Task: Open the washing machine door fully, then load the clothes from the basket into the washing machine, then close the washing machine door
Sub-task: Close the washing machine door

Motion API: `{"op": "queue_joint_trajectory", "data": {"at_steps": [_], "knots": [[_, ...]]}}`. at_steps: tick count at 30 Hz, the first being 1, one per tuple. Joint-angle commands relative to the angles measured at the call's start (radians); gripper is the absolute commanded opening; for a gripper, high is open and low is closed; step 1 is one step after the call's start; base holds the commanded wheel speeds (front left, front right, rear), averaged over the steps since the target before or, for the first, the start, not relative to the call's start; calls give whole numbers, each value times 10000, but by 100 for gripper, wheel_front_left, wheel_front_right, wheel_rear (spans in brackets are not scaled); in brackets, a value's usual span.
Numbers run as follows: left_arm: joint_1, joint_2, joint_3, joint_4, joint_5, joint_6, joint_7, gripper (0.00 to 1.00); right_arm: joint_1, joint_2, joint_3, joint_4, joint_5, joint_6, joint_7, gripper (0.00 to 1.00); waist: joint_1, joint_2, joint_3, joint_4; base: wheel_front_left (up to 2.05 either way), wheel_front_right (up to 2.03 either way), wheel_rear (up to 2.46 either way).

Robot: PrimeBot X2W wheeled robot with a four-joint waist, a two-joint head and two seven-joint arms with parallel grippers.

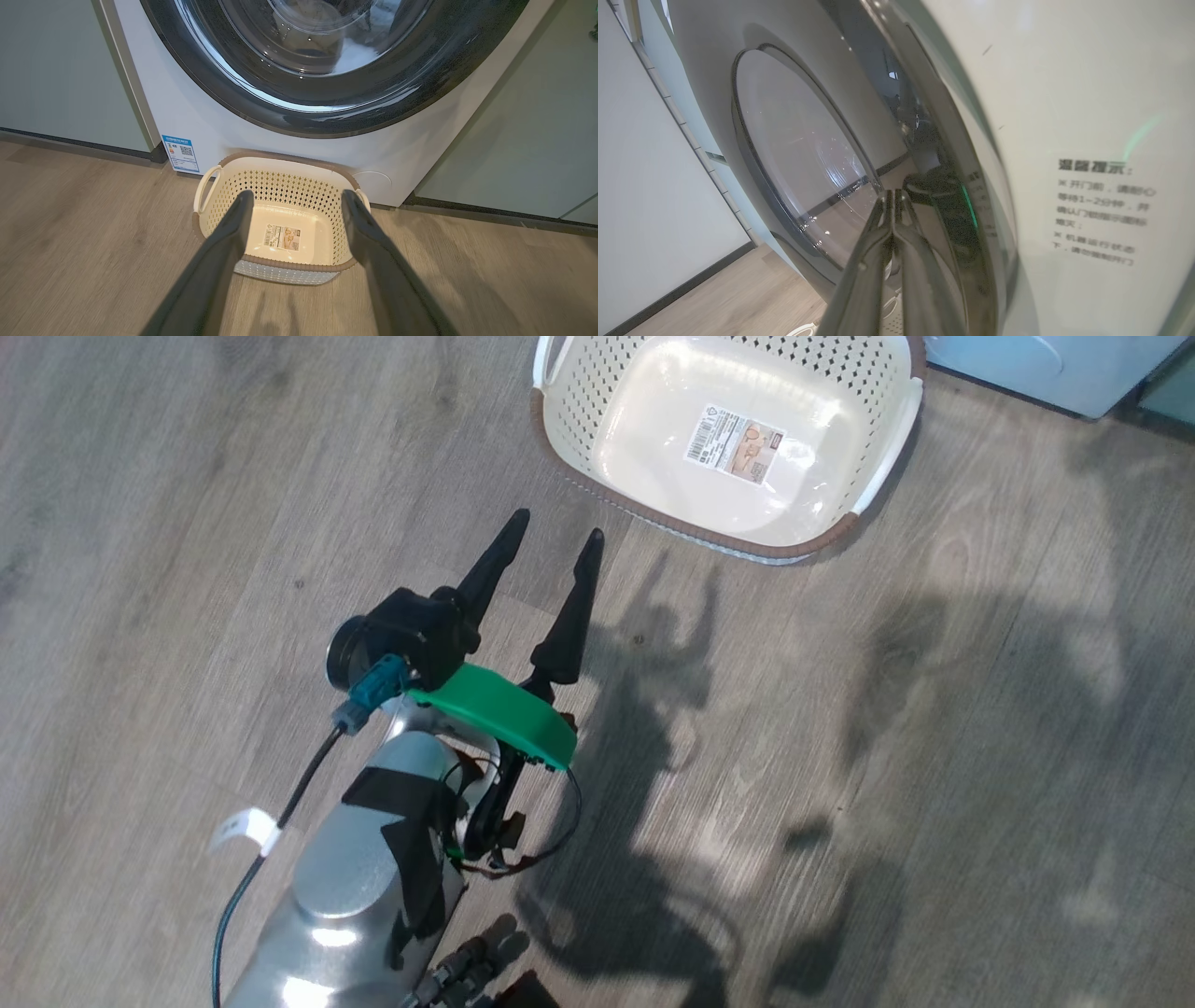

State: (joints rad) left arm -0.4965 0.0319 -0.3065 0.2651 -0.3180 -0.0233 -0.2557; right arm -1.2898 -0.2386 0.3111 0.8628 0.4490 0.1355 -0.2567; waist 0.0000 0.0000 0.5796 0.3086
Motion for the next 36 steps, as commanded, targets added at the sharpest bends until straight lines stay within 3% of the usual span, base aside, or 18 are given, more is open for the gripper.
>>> {"op": "queue_joint_trajectory", "data": {"at_steps": [1,14,27,29,34,36], "knots": [[-64,183,287,-309,-26,29,-61,100,-513,110,-174,-348,67,-48,-51,0,0,0,-32,-12,0,0,0],[380,183,915,177,321,-208,-61,100,1876,500,1167,-1773,709,-48,-51,0,0,0,-1443,-180,0,0,0],[1019,243,2398,1074,1221,-903,-61,100,5522,902,745,-3098,680,-48,-51,0,0,0,-3812,-871,0,0,0],[1064,288,2643,1243,1229,-966,-61,100,6095,990,576,-3266,668,-48,-51,6,0,0,-4151,-994,0,0,0],[1160,502,3140,1422,1175,-1047,-61,100,7403,1116,-109,-3890,394,-48,-51,39,0,0,-4708,-1323,0,0,0],[1212,568,3294,1480,1127,-1059,-61,100,7906,1218,-620,-4125,315,-48,-51,70,0,0,-4876,-1463,0,0,0]]}}
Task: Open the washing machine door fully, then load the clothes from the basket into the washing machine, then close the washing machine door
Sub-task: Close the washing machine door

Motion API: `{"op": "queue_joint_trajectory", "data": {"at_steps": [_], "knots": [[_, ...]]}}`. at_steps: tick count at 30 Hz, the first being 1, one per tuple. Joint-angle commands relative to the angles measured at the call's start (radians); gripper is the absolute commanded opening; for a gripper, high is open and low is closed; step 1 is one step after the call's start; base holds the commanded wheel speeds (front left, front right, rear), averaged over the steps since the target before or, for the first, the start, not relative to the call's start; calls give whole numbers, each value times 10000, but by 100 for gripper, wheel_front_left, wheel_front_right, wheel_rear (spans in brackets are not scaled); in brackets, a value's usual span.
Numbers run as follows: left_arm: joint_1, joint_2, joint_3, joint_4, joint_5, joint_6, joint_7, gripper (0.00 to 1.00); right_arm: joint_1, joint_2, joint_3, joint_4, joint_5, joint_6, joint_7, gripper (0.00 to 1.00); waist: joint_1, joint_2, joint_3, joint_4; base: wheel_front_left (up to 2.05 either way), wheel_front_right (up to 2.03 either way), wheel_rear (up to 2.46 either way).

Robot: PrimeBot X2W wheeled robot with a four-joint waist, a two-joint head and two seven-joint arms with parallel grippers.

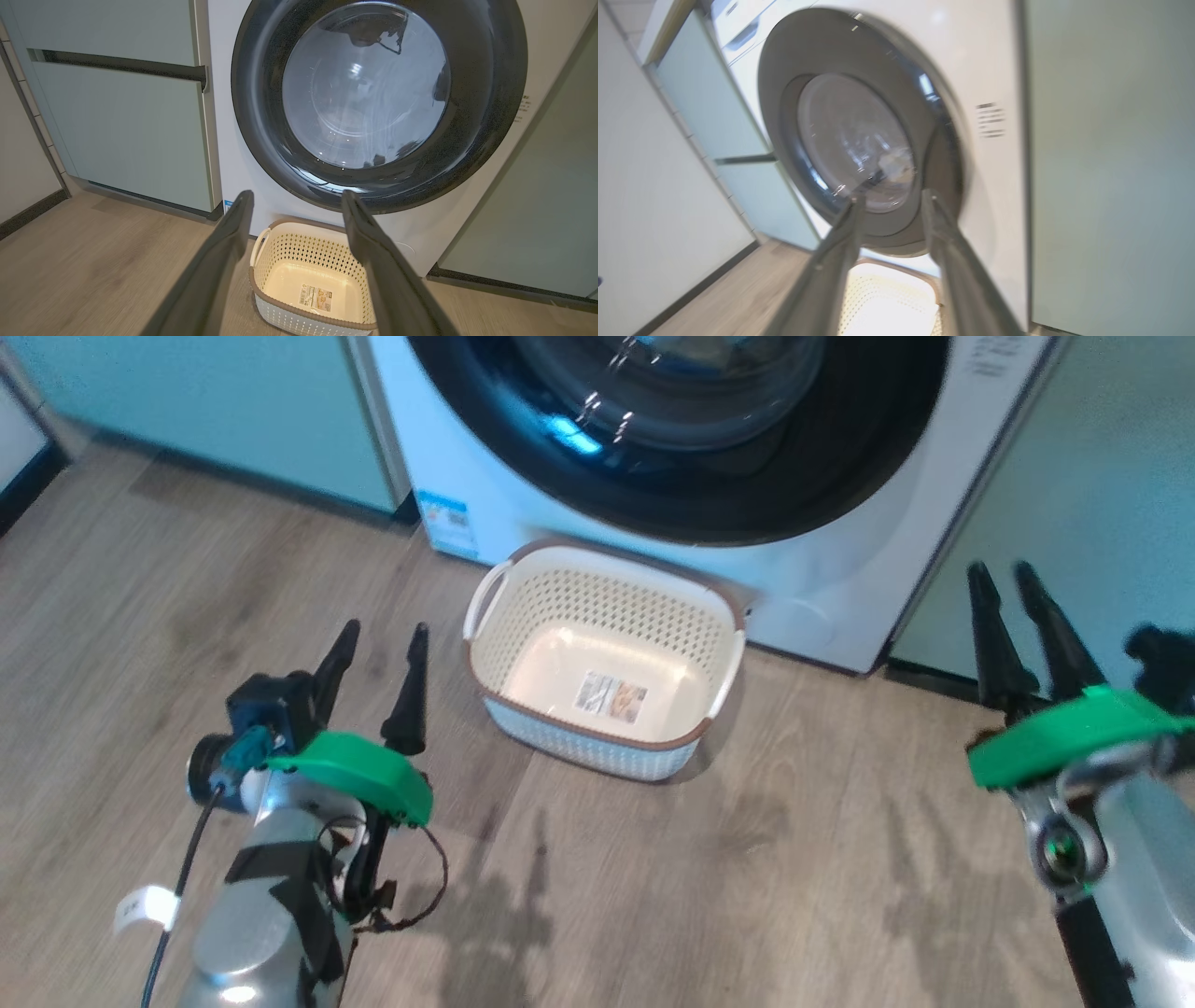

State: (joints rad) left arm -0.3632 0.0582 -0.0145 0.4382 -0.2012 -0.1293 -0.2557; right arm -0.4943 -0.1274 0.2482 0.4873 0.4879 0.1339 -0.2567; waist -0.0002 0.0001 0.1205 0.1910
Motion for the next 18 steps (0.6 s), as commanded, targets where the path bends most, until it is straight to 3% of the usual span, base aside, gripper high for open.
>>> {"op": "queue_joint_trajectory", "data": {"at_steps": [1,2,11,18], "knots": [[-91,327,451,-217,-79,-3,-61,100,192,150,-253,-488,-172,-32,-51,90,2,-1,-362,-351,0,0,0],[-59,360,456,-167,-112,-6,-61,100,433,195,-466,-592,-275,-32,-51,100,2,-1,-436,-414,0,0,0],[334,1172,183,-337,-871,-11,-61,100,2388,441,-2131,-1576,-1330,-32,-51,100,2,-1,-946,-978,0,0,0],[841,1501,35,-433,-945,-12,-61,100,3501,612,-2799,-2005,-1925,-32,-51,100,2,-1,-1243,-1526,0,0,0]]}}
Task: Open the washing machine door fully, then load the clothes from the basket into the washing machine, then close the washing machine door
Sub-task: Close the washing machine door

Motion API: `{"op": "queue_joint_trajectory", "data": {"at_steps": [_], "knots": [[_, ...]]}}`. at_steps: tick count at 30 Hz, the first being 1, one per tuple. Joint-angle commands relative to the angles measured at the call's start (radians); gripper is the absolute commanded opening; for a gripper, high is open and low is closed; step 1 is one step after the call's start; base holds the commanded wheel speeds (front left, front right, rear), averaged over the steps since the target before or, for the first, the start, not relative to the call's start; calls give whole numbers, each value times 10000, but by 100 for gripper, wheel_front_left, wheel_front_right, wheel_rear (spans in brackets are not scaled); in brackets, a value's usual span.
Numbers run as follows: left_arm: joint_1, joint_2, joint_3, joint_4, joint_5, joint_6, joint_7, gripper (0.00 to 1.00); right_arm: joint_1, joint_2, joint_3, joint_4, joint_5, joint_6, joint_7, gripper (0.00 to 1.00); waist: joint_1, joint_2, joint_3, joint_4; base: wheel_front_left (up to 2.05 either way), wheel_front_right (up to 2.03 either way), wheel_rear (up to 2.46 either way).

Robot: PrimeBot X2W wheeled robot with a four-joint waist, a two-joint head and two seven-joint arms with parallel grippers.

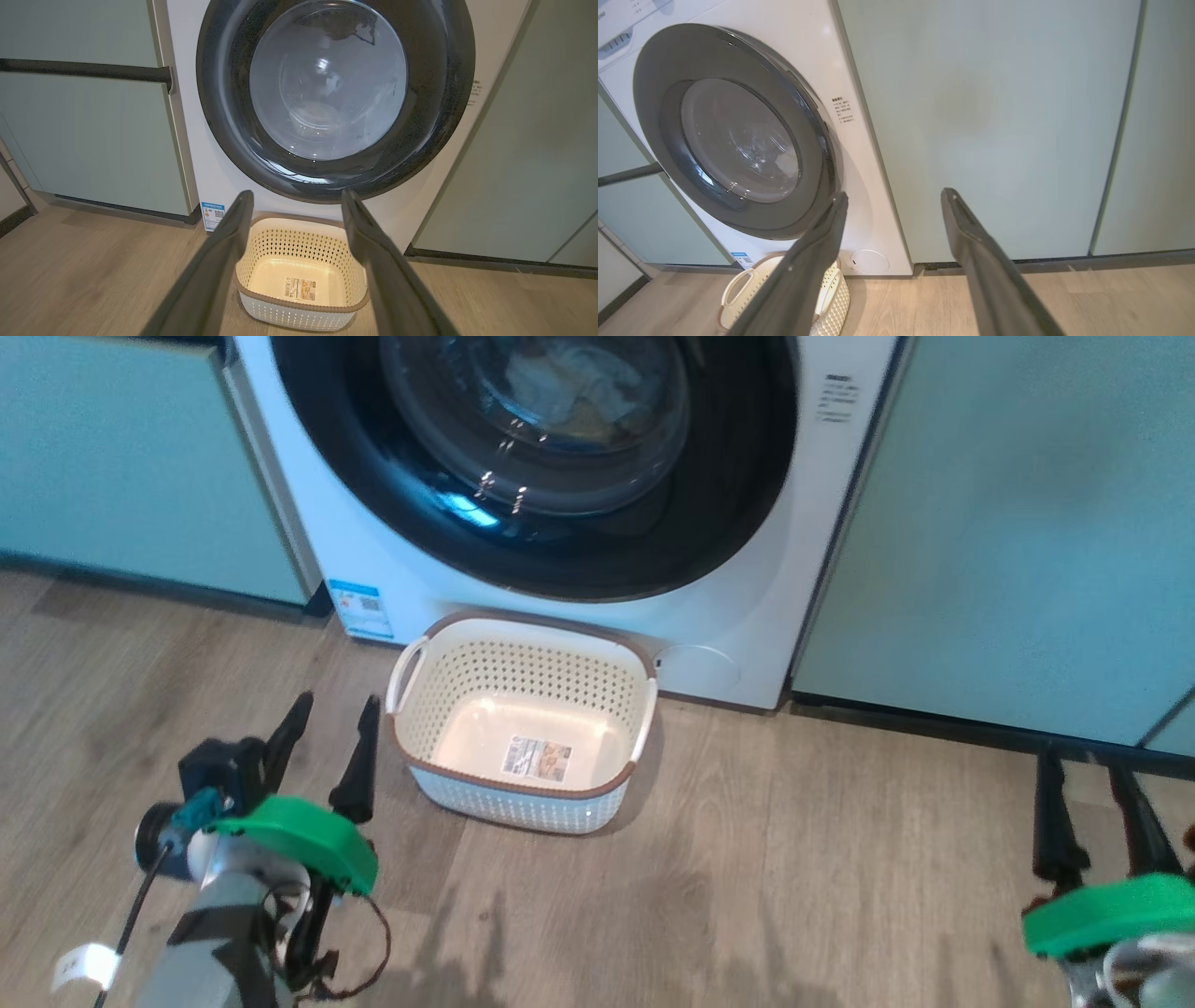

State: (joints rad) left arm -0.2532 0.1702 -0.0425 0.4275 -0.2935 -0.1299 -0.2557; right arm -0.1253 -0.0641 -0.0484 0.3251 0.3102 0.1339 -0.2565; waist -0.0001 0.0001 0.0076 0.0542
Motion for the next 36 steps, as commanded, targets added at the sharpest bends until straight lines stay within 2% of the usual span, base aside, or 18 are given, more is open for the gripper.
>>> {"op": "queue_joint_trajectory", "data": {"at_steps": [1,9,23,36], "knots": [[-201,416,294,-287,2,-6,-61,100,-66,-6,115,-440,-234,-32,-53,100,1,-1,-144,-224,0,0,0],[-50,499,440,-109,-44,-7,-61,100,715,73,-515,-1057,-536,-32,-53,100,1,-1,-308,-595,0,0,0],[289,335,671,206,5,-7,-61,100,1511,128,-304,-1486,-999,-32,-53,100,1,-1,-537,-1074,0,0,0],[285,347,545,313,-69,-7,-61,100,1550,137,-112,-1299,-959,-32,-53,100,1,-1,-637,-1061,0,0,0]]}}
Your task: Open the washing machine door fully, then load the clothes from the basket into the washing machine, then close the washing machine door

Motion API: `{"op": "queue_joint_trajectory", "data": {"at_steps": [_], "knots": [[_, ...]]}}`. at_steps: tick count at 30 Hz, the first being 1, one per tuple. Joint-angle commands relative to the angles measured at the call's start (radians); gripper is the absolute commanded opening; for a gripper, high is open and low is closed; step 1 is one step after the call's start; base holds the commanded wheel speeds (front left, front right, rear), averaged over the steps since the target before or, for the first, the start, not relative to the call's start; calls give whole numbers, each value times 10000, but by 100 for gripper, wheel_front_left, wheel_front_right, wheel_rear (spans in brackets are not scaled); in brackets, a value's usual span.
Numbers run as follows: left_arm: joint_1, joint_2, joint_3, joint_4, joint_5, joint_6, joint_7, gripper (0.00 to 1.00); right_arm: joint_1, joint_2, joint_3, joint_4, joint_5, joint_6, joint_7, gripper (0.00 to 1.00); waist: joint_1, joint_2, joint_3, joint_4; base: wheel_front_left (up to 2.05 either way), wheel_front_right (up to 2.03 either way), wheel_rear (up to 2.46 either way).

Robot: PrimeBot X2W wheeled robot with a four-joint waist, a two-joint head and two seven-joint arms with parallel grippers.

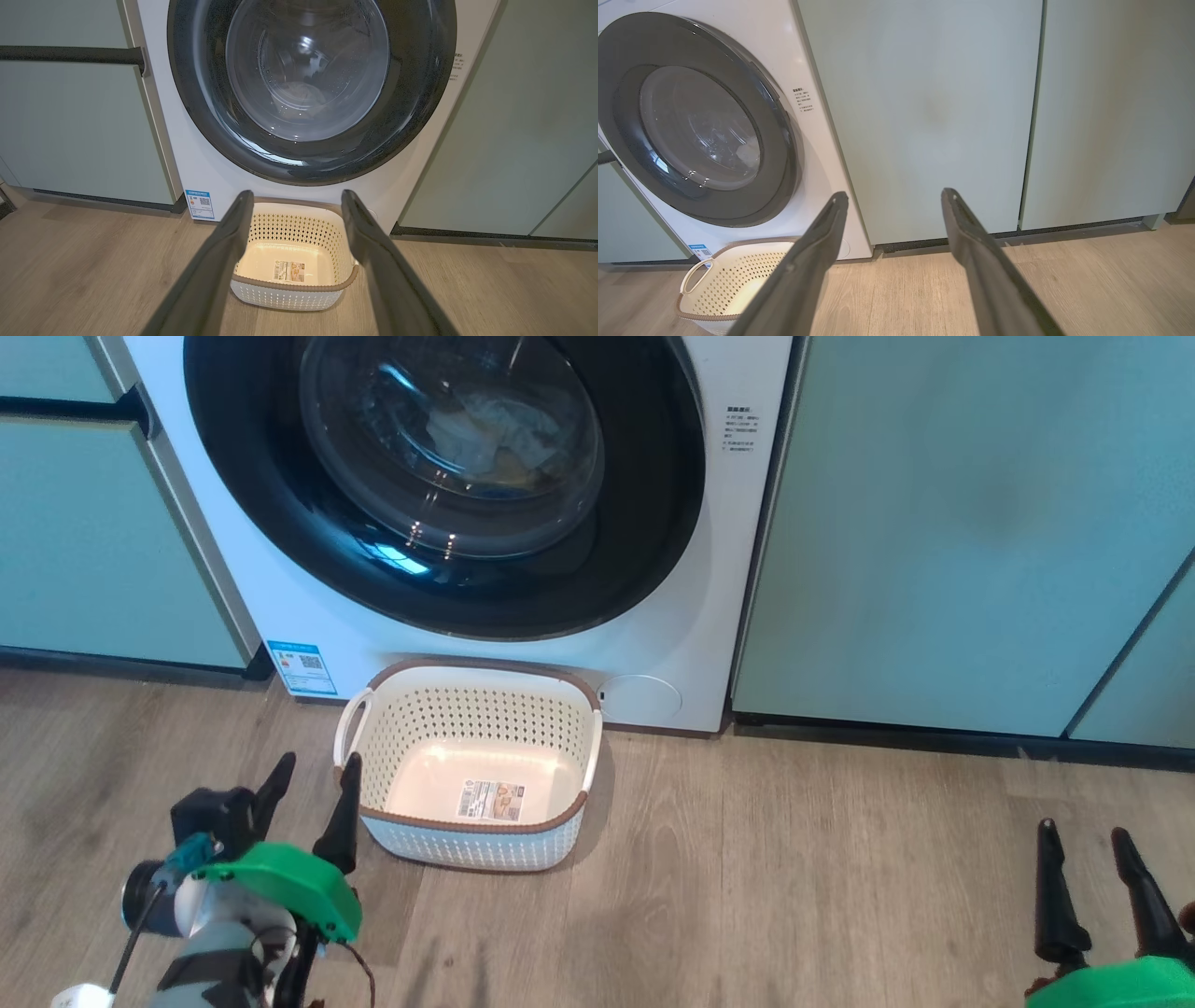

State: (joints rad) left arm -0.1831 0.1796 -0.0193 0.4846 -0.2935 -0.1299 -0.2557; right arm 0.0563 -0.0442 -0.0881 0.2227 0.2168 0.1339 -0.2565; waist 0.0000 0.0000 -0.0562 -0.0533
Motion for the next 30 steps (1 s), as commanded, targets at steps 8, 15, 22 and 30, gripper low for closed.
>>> {"op": "queue_joint_trajectory", "data": {"at_steps": [8,15,22,30], "knots": [[-447,261,255,-211,-80,-7,-61,100,-312,-61,400,-234,-68,-32,-53,100,0,0,-10,70,0,0,0],[-462,286,234,-180,-93,-7,-61,100,-308,-61,475,-223,-60,-32,-53,100,0,0,-37,85,0,0,0],[-488,309,189,-192,-115,-7,-61,100,-319,-61,532,-224,-5,-32,-53,100,0,0,-45,110,0,0,0],[-4,27,-201,100,-92,0,0,0,-1,0,315,115,2,0,0,0,1,0,-29,114,0,0,0]]}}
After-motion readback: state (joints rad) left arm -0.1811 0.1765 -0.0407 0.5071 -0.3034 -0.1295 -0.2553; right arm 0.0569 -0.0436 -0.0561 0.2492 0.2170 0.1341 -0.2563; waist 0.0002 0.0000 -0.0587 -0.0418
